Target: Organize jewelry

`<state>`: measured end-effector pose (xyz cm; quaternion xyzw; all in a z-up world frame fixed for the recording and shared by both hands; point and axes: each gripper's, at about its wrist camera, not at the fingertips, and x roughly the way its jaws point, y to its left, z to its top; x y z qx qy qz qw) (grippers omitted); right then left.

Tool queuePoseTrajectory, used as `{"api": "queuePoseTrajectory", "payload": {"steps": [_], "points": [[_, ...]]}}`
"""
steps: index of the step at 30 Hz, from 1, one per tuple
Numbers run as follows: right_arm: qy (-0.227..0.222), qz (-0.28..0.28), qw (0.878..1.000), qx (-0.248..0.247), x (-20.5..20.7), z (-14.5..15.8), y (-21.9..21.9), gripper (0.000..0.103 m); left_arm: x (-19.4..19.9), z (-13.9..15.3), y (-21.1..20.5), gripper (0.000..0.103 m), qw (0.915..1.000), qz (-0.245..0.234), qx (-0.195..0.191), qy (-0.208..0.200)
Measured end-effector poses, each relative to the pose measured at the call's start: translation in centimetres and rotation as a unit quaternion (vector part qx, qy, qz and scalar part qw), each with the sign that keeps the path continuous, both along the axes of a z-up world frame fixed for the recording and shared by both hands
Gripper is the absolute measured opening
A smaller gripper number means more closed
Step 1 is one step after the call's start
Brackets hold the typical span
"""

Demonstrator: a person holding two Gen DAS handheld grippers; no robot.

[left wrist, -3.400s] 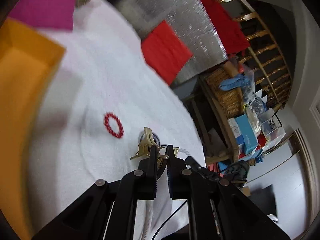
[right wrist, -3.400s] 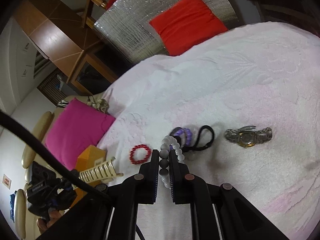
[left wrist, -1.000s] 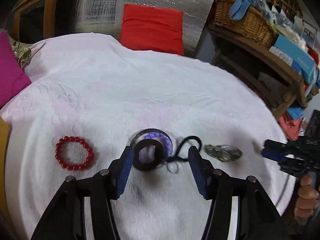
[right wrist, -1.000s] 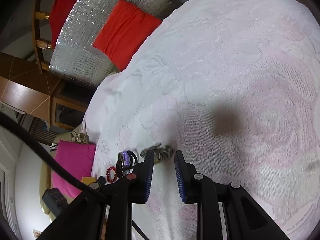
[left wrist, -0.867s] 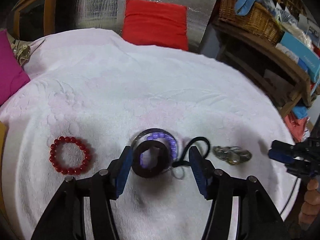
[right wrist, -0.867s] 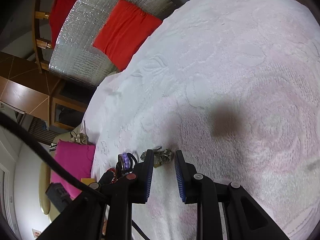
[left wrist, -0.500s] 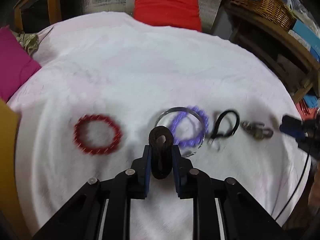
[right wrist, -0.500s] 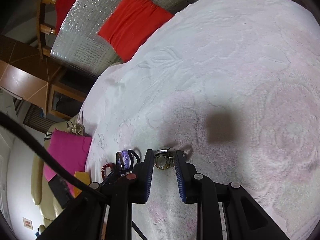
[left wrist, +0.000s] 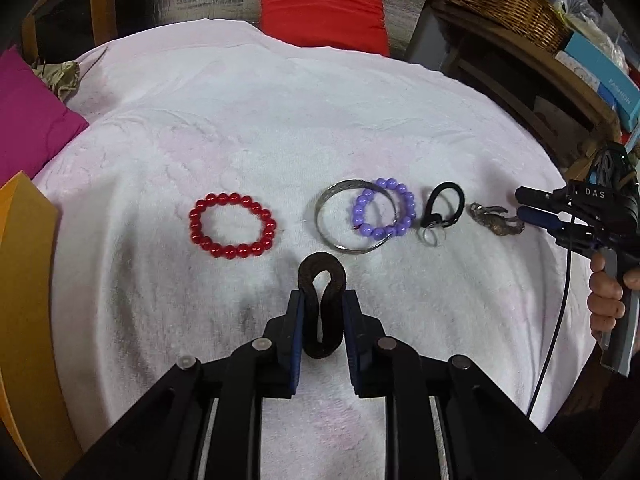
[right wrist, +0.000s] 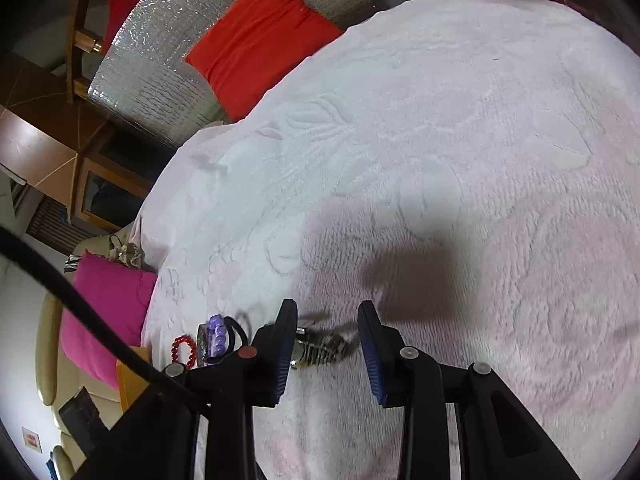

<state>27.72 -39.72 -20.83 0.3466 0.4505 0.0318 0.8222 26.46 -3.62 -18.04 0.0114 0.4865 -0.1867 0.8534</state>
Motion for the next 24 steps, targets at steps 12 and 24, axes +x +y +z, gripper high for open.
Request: {"api": "queuePoseTrajectory", "payload": {"steps": [12, 24], "points": [[0.049, 0.106, 0.992, 0.056, 0.0, -0.4, 1.8, 0.037, -0.3, 2.2, 0.5, 0.036, 0.9984, -0.01, -0.009, -0.055], [0.025, 0.056, 0.998, 0.005, 0.3, 0.1, 1.2, 0.039, 1.9, -0.2, -5.6, 0.052, 0.9953, -0.088, 0.001, -0.04]]}}
